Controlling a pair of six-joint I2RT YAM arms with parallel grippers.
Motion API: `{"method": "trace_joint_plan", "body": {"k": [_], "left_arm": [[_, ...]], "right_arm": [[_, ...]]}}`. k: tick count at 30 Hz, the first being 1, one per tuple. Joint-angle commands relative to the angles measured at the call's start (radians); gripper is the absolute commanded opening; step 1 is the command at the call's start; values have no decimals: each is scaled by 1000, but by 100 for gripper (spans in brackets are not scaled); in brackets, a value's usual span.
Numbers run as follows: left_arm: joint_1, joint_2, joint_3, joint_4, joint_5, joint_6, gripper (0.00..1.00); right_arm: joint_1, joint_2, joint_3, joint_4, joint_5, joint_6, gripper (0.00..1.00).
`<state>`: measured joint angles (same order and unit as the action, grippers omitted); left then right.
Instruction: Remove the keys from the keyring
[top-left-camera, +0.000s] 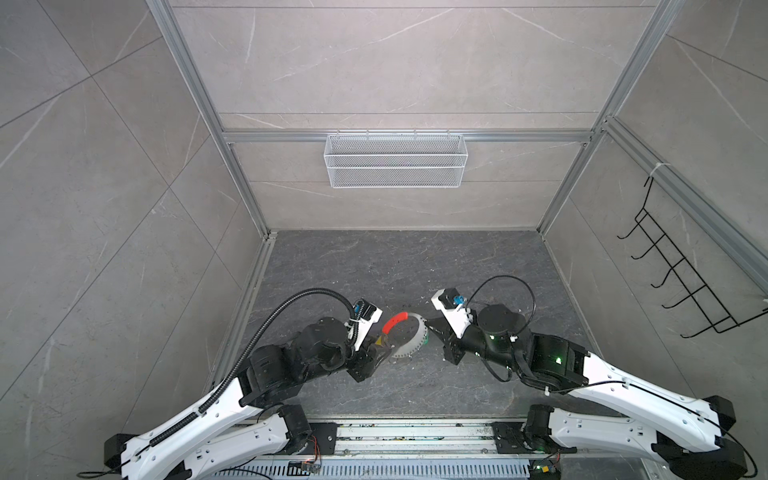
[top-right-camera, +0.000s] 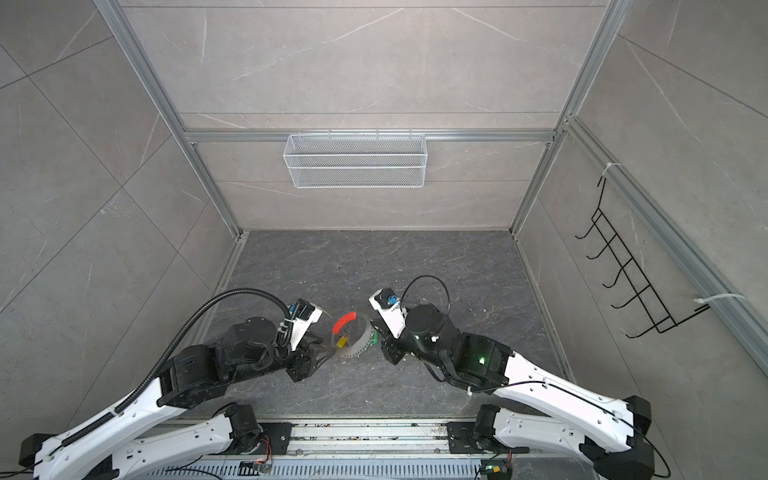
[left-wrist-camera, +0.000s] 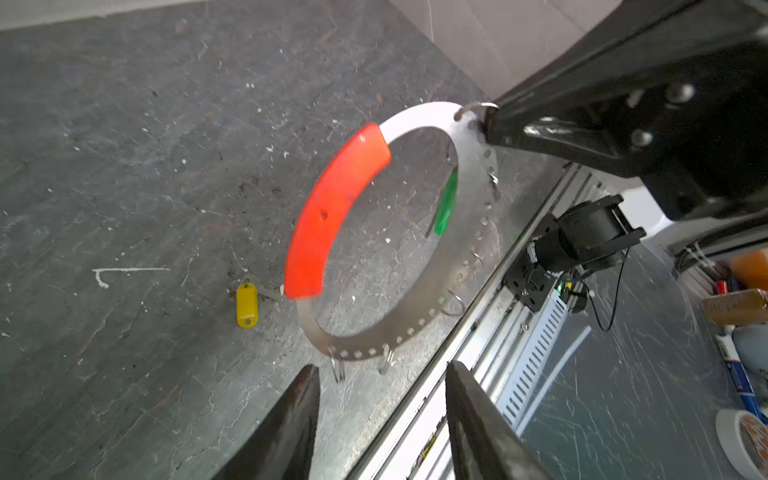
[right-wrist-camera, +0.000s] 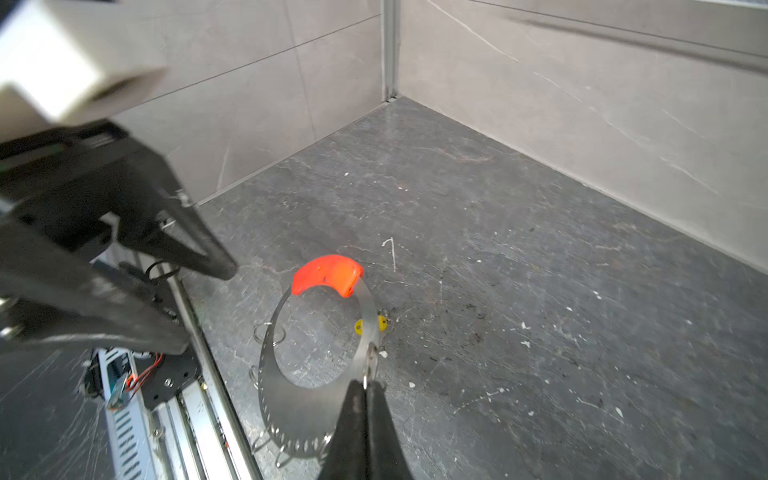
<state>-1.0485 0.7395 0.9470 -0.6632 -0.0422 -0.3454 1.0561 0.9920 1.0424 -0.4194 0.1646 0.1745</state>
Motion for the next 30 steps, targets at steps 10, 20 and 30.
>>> {"method": "trace_joint_plan", "body": {"k": [10,20,30], "left_arm": [[-380,75,-109,391,-714,321,55],[-409,240,-114,553,-819,521,60],[-408,331,-111,585,-838,571,71]], "right_arm": [[-100,47,74,-52,-5,220,0],[-103,53,76,-39,-46,231,0],[-103,32,71,-46,-60,226,0]]}}
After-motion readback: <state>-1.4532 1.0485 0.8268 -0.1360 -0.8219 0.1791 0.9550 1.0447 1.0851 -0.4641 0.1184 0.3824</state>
